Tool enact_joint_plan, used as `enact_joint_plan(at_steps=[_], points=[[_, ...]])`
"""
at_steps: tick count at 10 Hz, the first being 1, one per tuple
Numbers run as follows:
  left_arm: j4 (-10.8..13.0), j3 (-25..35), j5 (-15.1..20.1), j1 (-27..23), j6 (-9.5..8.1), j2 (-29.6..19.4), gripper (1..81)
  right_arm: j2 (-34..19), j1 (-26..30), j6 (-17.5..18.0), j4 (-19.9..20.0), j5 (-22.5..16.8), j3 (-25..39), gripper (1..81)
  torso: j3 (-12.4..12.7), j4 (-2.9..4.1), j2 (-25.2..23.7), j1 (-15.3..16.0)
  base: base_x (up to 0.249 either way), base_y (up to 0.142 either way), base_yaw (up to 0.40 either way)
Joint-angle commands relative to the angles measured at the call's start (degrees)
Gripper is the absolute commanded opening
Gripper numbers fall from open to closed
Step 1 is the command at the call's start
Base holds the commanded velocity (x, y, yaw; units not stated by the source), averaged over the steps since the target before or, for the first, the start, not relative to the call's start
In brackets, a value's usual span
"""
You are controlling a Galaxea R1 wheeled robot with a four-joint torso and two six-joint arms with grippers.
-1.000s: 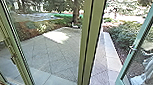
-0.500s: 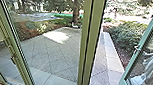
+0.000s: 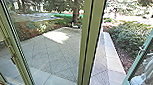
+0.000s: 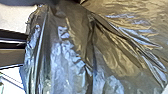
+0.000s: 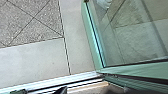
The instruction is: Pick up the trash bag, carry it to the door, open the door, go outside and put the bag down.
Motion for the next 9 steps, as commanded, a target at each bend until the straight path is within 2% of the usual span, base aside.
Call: enact_joint_plan(at_steps=[1,3,5,9], points=[[0.7,0.4,4.2,-1.4,0.31,0.1,1.0,-4.6,-5.5,-5.9,9.2,0.4,7.8,81.1,0.0,0.0,0.0,0.0,0.0,0.0,0.0],[0.7,0.4,4.1,-1.4,0.4,0.2,1.0,-4.5,-12.0,-5.8,9.4,4.3,12.1,81.1,0.0,0.0,0.0,0.0,0.0,0.0,0.0],[0.7,0.4,4.1,-1.5,0.48,0.1,1.0,-4.5,-17.2,-5.7,8.7,6.4,17.7,81.1,0.0,0.0,0.0,0.0,0.0,0.0,0.0],[0.7,0.4,4.1,-1.5,0.84,-0.1,1.0,0.8,-27.4,-6.4,8.9,11.1,19.7,81.1,0.0,0.0,0.0,0.0,0.0,0.0,0.0]])
